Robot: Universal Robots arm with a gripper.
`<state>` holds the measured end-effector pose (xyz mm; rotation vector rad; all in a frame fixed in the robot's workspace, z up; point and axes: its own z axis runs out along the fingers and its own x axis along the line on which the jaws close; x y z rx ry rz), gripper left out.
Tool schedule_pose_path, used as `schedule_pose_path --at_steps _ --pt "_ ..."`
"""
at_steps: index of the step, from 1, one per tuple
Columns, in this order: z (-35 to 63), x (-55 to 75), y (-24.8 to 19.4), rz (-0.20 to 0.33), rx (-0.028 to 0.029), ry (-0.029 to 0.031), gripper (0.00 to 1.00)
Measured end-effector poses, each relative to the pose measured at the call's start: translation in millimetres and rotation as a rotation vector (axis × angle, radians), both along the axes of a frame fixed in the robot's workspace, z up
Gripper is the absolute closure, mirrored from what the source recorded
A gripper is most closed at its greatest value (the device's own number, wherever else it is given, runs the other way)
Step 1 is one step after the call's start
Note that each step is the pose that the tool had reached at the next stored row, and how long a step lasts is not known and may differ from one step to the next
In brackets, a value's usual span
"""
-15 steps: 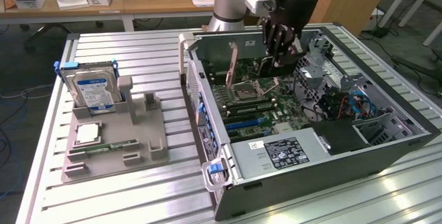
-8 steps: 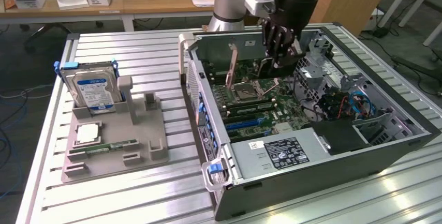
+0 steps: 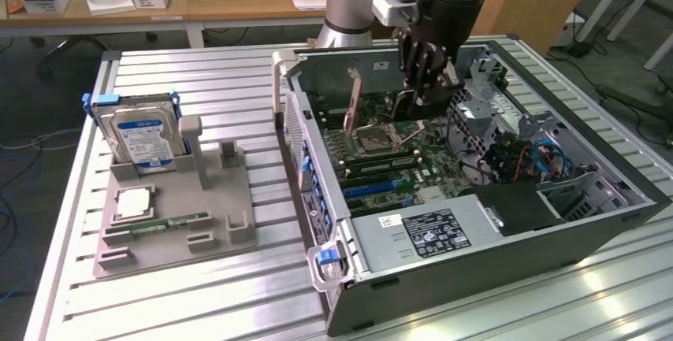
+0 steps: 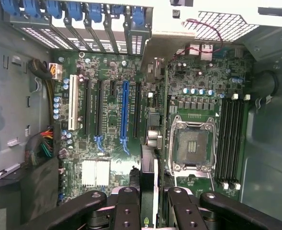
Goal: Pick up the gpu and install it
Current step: 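Insert the gpu into the slot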
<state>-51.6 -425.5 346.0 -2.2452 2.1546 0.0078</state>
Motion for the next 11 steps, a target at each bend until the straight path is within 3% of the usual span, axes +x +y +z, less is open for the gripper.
schedule_pose_path --at_steps 11 --pt "-4.4 0.0 0.0 0.0 0.0 0.0 0.73"
